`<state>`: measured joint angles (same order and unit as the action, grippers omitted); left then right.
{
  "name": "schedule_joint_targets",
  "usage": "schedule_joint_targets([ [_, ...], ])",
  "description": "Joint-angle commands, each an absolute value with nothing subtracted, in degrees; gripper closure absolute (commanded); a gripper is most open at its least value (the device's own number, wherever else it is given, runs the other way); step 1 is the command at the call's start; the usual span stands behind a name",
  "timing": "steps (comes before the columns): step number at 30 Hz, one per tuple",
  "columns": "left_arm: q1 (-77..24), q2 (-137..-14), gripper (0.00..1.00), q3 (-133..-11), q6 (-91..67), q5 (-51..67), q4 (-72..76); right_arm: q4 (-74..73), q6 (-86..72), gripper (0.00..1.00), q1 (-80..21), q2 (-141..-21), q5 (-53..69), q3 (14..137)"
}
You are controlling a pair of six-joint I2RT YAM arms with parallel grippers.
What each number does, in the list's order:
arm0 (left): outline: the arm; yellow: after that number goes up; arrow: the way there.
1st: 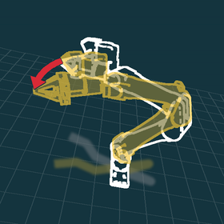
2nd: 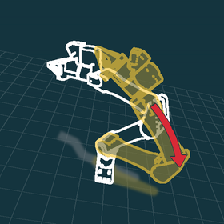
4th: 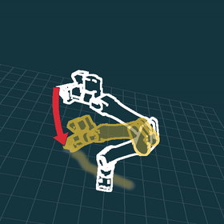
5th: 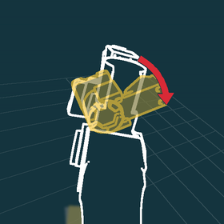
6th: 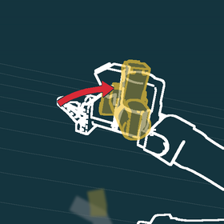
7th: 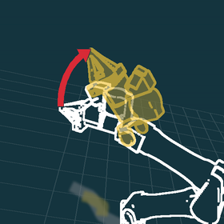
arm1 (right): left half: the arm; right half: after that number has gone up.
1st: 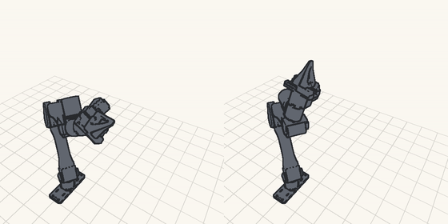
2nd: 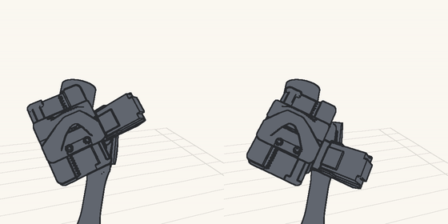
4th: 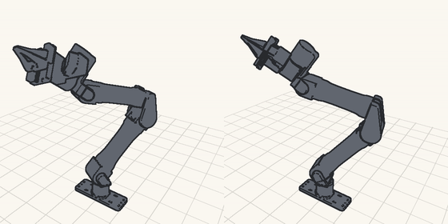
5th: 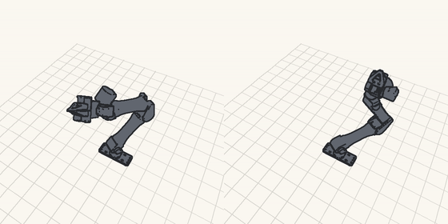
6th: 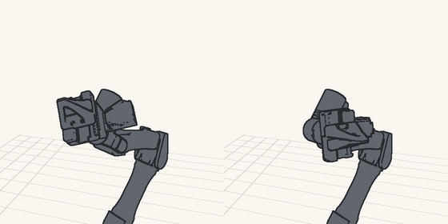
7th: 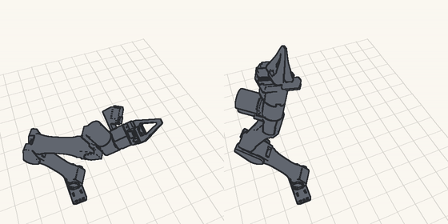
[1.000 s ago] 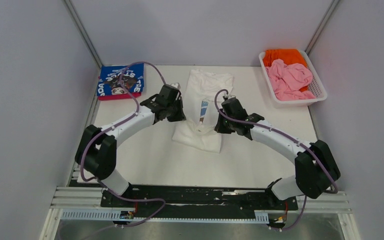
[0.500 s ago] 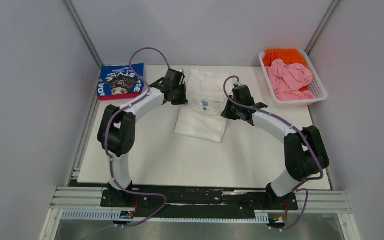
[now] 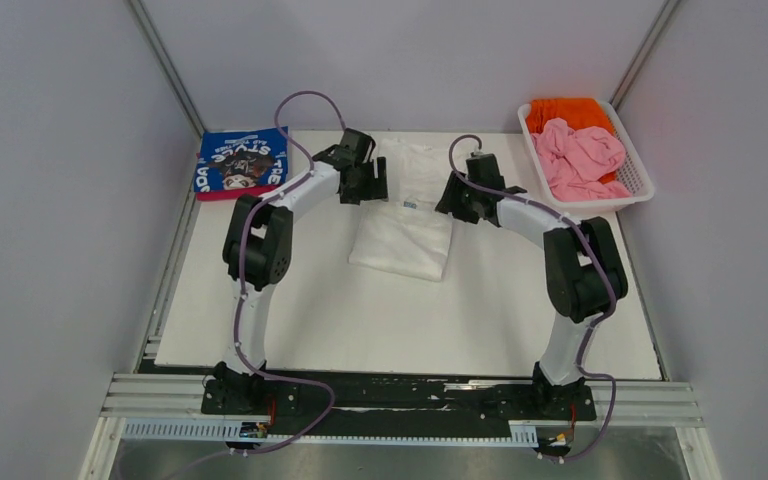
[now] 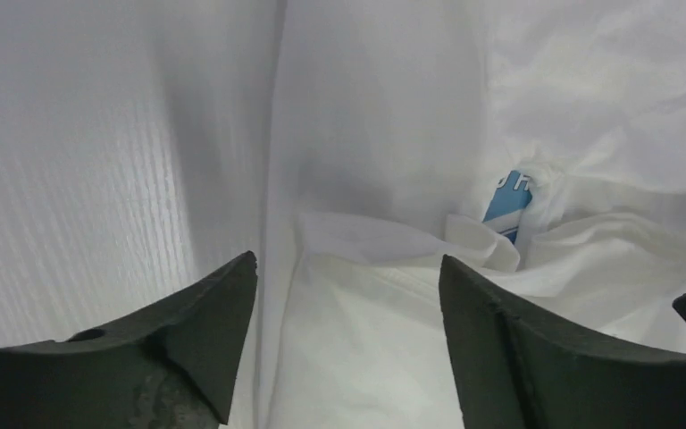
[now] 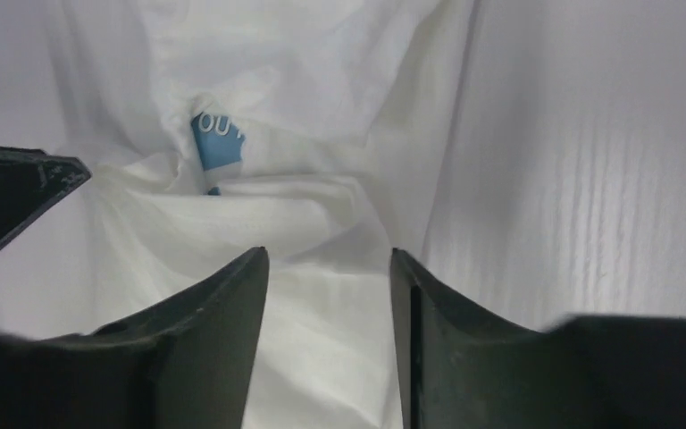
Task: Fold and stack the t-shirts
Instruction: Fold the folded rectangular tshirt in 1/3 of the way
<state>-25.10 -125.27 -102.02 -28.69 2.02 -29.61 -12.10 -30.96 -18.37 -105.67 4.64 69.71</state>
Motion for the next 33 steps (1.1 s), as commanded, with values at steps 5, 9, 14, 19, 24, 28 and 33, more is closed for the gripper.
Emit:
schedule_joint_targets([
  [5, -23.1, -117.7, 0.00, -105.5, -28.8, 0.3, -31.4, -12.5, -33.3, 0.15, -14.9, -105.9, 8.2, 74.4],
  [9, -23.1, -109.0, 0.00, -96.8, -29.4, 0.2, -30.8, -11.7, -29.5, 0.00, -16.8, -99.3, 9.6, 68.7],
  [14, -23.1, -95.7, 0.00, -77.6, -33.5, 1.2, -26.3, -6.9, -25.3, 0.00, -21.1, -93.2, 17.3, 62.4],
  [19, -23.2, -87.1, 0.00, -63.4, -37.5, 5.4, -22.5, -6.2, -23.9, 0.00, -28.5, -97.5, 18.4, 65.1],
  [24, -23.1, -81.4, 0.00, -53.1, -39.8, 5.6, -23.7, -5.7, -24.2, 0.00, -32.9, -105.9, 16.1, 72.1],
  [28, -23.2, -77.6, 0.00, -47.8, -41.0, 5.0, -24.6, -5.1, -23.9, 0.00, -33.1, -112.6, 13.9, 78.2],
  [33, -23.2, -74.2, 0.00, -43.4, -42.6, 4.1, -25.0, -5.1, -21.9, 0.00, -32.9, -119.6, 6.7, 84.5],
])
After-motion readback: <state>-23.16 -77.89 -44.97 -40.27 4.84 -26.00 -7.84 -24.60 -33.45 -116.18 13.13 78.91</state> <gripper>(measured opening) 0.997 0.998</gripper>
